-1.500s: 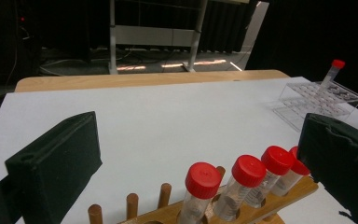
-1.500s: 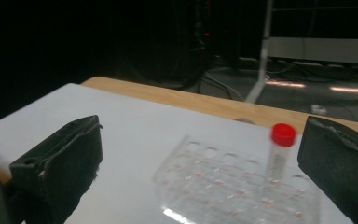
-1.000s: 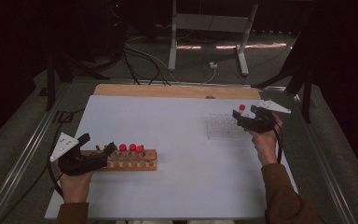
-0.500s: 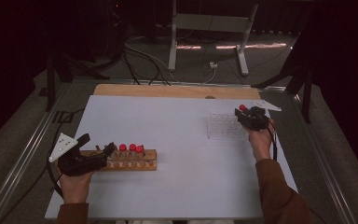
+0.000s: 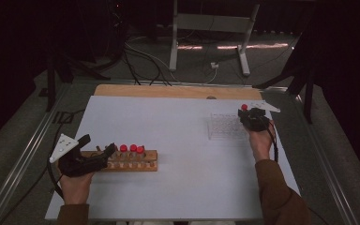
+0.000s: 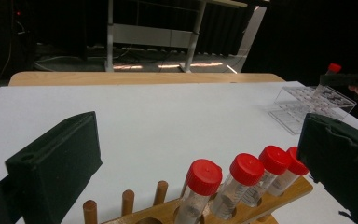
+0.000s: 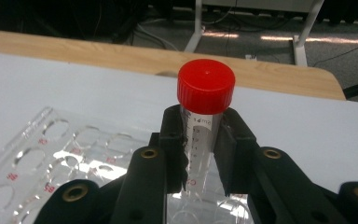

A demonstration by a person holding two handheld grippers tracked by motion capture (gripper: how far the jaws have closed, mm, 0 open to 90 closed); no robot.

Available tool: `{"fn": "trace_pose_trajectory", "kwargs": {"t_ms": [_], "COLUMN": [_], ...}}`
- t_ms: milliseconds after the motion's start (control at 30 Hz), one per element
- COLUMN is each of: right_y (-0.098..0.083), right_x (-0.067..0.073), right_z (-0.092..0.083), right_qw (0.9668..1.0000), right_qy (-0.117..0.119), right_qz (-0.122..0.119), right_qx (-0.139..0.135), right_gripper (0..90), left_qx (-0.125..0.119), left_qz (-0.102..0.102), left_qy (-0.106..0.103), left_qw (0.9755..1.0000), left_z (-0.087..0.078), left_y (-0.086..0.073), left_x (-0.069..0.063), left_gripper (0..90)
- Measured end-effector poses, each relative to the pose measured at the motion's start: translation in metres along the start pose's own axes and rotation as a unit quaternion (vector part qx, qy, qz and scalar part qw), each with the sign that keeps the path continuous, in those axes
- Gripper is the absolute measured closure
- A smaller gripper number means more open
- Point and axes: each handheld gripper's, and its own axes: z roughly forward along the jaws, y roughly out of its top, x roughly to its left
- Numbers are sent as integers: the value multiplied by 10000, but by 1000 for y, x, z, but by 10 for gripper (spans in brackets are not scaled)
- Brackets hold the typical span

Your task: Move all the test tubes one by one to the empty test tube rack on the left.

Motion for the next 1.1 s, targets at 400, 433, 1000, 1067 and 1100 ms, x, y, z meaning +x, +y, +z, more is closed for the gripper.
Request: {"fn": "trace_pose_trajectory", "kwargs": {"t_ms": [400,433,1000,1067,1100], "right_y": [8,9,28,28,28], "right_x": [0,0,5,7,8], "right_z": [-13,-15,-42,-45,-47], "right_qw": [9996,9995,9972,9970,9969], "right_qy": [24,25,191,249,277], "right_qz": [-4,-25,-243,-253,-253], "right_qx": [-290,-308,-677,-690,-696], "right_gripper": [742,743,742,743,743], "left_qx": [75,82,64,61,66], "left_qz": [20,26,-46,-49,-46], "left_qy": [-9,-15,-54,-48,-52], "left_qw": [10000,10000,10000,10000,10000], "left_z": [3,3,2,2,2], "left_y": [-2,-2,-2,-1,-1], "left_x": [-1,-1,0,0,0], "left_gripper": [5,5,5,5,5]}}
